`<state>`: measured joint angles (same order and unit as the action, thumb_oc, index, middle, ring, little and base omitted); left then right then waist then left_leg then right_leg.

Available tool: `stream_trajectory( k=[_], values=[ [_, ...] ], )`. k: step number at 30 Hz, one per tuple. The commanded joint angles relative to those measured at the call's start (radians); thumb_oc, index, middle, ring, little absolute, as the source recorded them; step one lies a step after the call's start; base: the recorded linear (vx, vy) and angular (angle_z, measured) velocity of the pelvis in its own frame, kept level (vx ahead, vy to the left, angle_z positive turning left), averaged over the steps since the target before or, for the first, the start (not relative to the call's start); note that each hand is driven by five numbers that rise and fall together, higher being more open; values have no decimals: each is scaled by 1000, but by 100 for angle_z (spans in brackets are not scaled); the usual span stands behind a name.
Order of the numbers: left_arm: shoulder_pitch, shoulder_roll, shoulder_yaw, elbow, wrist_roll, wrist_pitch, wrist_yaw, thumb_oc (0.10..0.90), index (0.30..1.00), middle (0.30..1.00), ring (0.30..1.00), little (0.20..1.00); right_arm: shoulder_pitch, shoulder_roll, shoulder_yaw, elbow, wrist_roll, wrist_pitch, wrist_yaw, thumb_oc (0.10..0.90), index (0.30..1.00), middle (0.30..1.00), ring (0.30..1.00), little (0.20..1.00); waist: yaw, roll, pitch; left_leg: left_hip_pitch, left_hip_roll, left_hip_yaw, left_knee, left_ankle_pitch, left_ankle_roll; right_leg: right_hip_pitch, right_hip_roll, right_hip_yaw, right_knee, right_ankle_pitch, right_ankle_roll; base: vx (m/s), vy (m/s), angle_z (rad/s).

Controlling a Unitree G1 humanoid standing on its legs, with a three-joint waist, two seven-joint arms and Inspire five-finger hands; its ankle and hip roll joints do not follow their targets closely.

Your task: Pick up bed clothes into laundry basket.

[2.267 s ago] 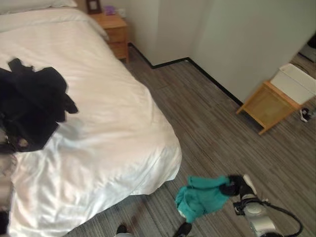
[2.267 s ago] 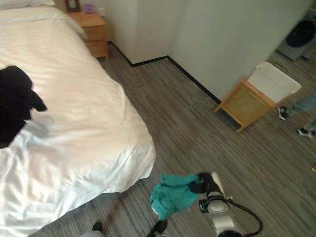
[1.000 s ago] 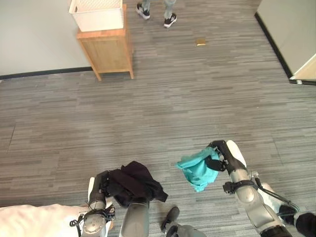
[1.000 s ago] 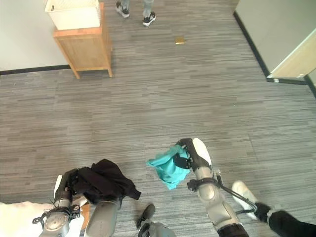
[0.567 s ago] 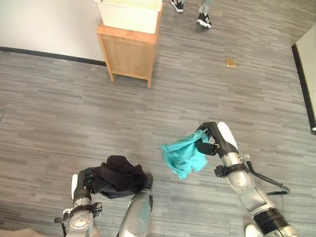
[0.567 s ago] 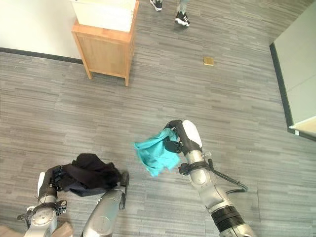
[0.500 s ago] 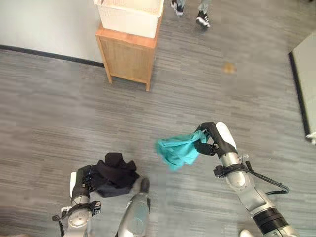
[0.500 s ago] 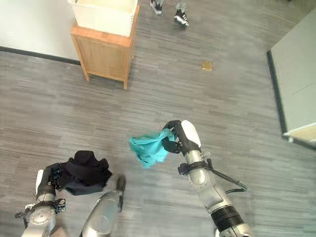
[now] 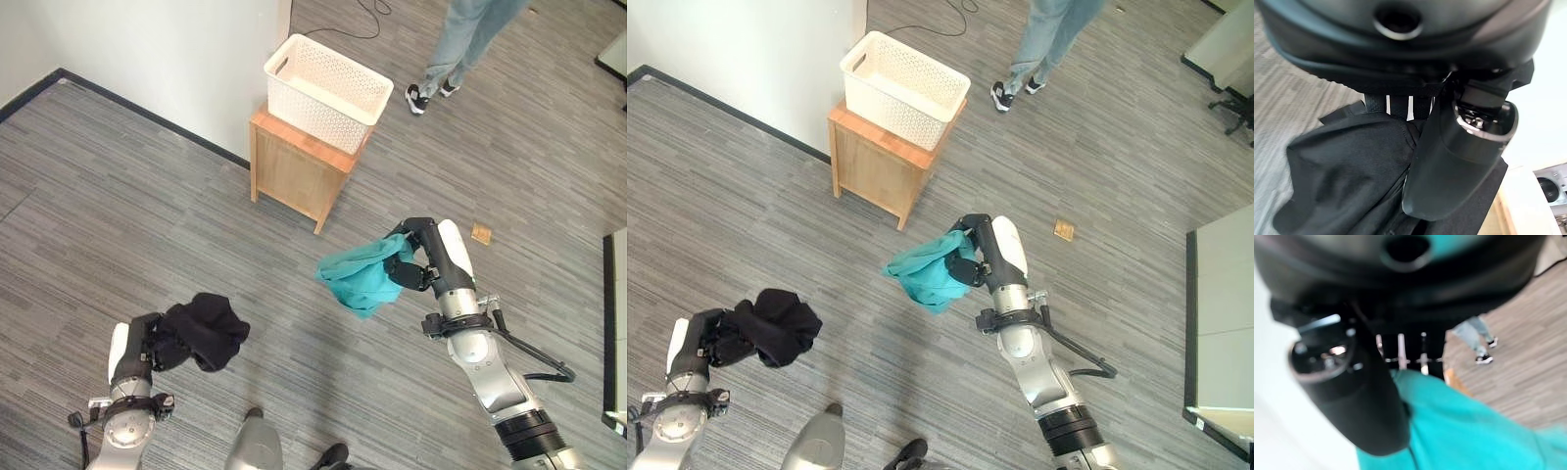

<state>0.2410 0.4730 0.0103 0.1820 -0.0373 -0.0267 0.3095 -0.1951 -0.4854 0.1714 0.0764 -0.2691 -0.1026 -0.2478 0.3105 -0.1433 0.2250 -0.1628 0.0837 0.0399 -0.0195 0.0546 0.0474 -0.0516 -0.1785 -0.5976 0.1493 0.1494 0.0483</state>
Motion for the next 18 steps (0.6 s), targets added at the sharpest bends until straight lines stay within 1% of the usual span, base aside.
stream_trajectory(
  k=[1,2,3,4,5,6,7,8,9,10,11,12,13,14,15,16,18],
  values=[
    [-11,-9,30,-75,14,-107,-70,400,300,300,300,300,-39,13,-80,-118,-5,-50,-38,400,300,300,300,300,-89,35,-26,407,133,-70,-56,-277,-146,-151,-87,65,-227,119,213,664,-69,183],
    [3,-14,25,-77,21,-105,-85,400,300,300,300,300,-24,10,-84,-114,-8,-49,-29,400,300,300,300,300,-99,33,-35,426,142,-74,-33,-300,-151,-140,-87,75,-224,120,213,614,-73,97],
    [27,-19,25,-77,20,-107,-98,400,300,300,300,300,-9,9,-86,-112,-2,-50,-23,400,300,300,300,300,-106,41,-45,430,159,-70,19,-288,-164,-119,-75,75,-223,116,213,608,-119,-1],
    [50,-33,23,-69,-13,-104,-108,400,300,300,300,300,-8,4,-67,-105,10,-54,-15,400,300,300,300,300,-95,70,-39,357,191,-56,252,-211,-195,-48,-22,80,-235,79,186,401,-154,-50],
    [53,-30,29,-72,-27,-107,-111,400,300,300,300,300,-16,-2,-61,-106,17,-56,-14,400,300,300,300,300,-89,64,-17,264,189,-75,417,-168,-192,-27,-15,81,-237,55,162,224,-126,-56],
    [52,-30,29,-72,-27,-107,-111,400,300,300,300,300,-17,-2,-61,-106,17,-56,-14,400,300,300,300,300,-96,61,-20,252,185,-83,424,-168,-191,-31,-20,76,-237,56,163,77,-218,-70],
    [52,-25,31,-81,-52,-121,-108,400,300,300,300,300,-42,-15,-54,-99,38,-58,-30,400,300,300,300,300,-59,46,45,58,190,-95,715,-115,-167,16,8,95,-237,-14,117,63,-162,-45],
    [47,-25,36,-85,-65,-126,-106,400,300,300,300,300,-58,-19,-54,-97,46,-58,-32,400,300,300,300,300,-52,46,58,-23,192,-87,762,-138,-155,17,15,92,-237,-33,108,143,-138,-10],
    [40,-28,37,-88,-74,-126,-102,400,300,300,300,300,-67,-22,-46,-88,52,-58,-35,400,300,300,300,300,-39,42,72,-69,182,-70,710,-167,-149,28,15,90,-237,-50,108,150,87,3],
    [35,-34,41,-92,-87,-128,-105,400,300,300,300,300,-78,-26,-45,-82,59,-55,-31,400,300,300,300,300,-26,38,81,-94,175,-43,651,-181,-149,43,15,95,-237,-59,108,240,147,-26],
    [30,-39,38,-98,-90,-131,-109,400,300,300,300,300,-79,-32,-43,-78,59,-56,-29,400,300,300,300,300,-17,38,81,-101,157,-27,549,-194,-146,48,15,101,-237,-67,115,174,119,-48],
    [30,-39,38,-98,-90,-131,-109,400,300,300,300,300,-79,-33,-43,-78,59,-56,-29,400,300,300,300,300,-12,34,85,-86,152,-17,533,-188,-145,51,9,106,-237,-67,116,191,170,-41],
    [19,-41,30,-101,-83,-131,-111,400,300,300,300,300,-79,-41,-38,-67,59,-60,-24,400,300,300,300,300,-1,44,77,-94,128,-13,387,-162,-143,55,23,110,-237,-71,127,211,165,-39],
    [12,-37,20,-95,-76,-129,-109,400,300,300,300,300,-84,-54,-36,-52,48,-59,-33,400,300,300,300,300,12,52,71,-61,112,-23,225,-105,-149,65,33,125,-237,-86,129,289,201,-14],
    [5,-38,17,-93,-69,-139,-107,400,300,300,300,300,-87,-50,-37,-46,46,-56,-21,400,300,300,300,300,17,55,58,-40,110,-17,157,-84,-156,81,35,121,-237,-96,132,332,86,-16],
    [-10,-44,-1,-90,-70,-135,-107,400,300,300,300,300,-94,-39,-31,-39,55,-65,-20,400,300,300,300,300,6,58,45,-1,145,26,83,-42,-162,96,46,88,-237,-108,133,230,19,-15],
    [-10,-45,-1,-90,-70,-135,-107,400,300,300,300,300,-94,-39,-30,-37,55,-66,-20,400,300,300,300,300,6,59,47,6,145,27,74,-38,-162,99,46,88,-237,-109,133,130,35,-2]
  ],
)
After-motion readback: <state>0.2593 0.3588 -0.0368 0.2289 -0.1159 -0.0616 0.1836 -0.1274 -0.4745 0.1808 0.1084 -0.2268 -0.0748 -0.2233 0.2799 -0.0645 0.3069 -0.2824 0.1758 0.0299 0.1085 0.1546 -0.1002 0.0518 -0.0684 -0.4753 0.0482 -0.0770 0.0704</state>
